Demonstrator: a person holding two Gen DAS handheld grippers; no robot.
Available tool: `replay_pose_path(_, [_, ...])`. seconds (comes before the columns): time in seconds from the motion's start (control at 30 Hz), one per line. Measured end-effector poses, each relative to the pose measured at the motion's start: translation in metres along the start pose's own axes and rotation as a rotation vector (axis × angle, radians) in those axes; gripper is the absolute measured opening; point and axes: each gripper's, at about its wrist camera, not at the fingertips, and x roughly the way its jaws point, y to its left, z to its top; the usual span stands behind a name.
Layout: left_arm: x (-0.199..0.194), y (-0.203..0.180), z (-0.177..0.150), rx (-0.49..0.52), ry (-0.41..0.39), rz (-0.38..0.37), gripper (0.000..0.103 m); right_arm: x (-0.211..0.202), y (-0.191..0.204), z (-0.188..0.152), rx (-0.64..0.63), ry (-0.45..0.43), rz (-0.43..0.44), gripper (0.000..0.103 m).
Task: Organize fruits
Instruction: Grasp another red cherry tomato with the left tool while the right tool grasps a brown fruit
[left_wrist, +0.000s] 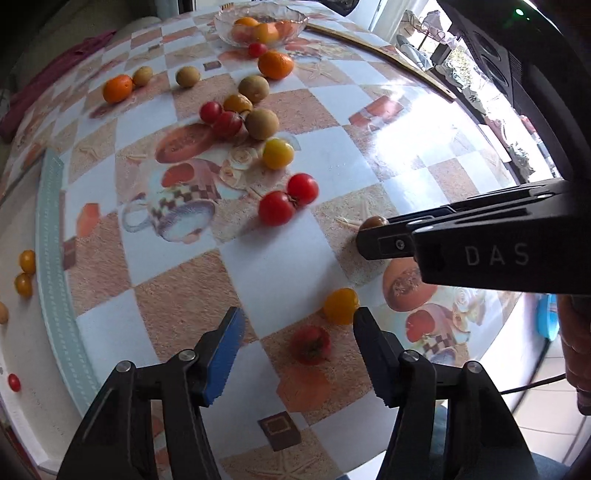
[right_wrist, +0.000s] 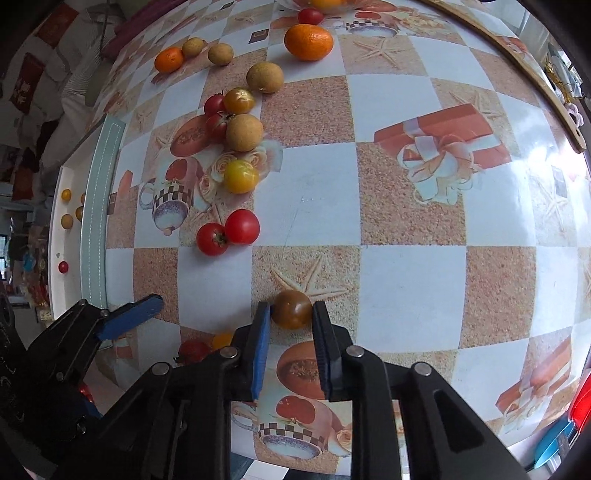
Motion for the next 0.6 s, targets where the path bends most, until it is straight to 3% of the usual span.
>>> replay_pose_path(0.07, [0.001, -0.003, -0.001, 0.003, 0.001, -0.018, 0.054, 0.001, 0.0, 0.002, 0.01, 0.002, 0.008, 0.025])
replay_pose_path(0.2, [0.001, -0.008, -0.004, 0.021, 0.024, -0.097, 0.022, 0.001, -0.001, 0.002, 0.025, 0.002, 0.013, 0.025])
replay_pose_path(0.43, [-0.002, 0.014, -0.009, -0.104, 0.049, -0.182, 0.022, -0.004, -0.008, -0.002, 0.041, -0.009, 0.015, 0.025])
replay_pose_path(0.6, [-0.005, 0.025, -0.012, -0.129, 0.052, -0.183, 0.022, -0.007, -0.01, -0.004, 0.051, -0.011, 0.017, 0.025])
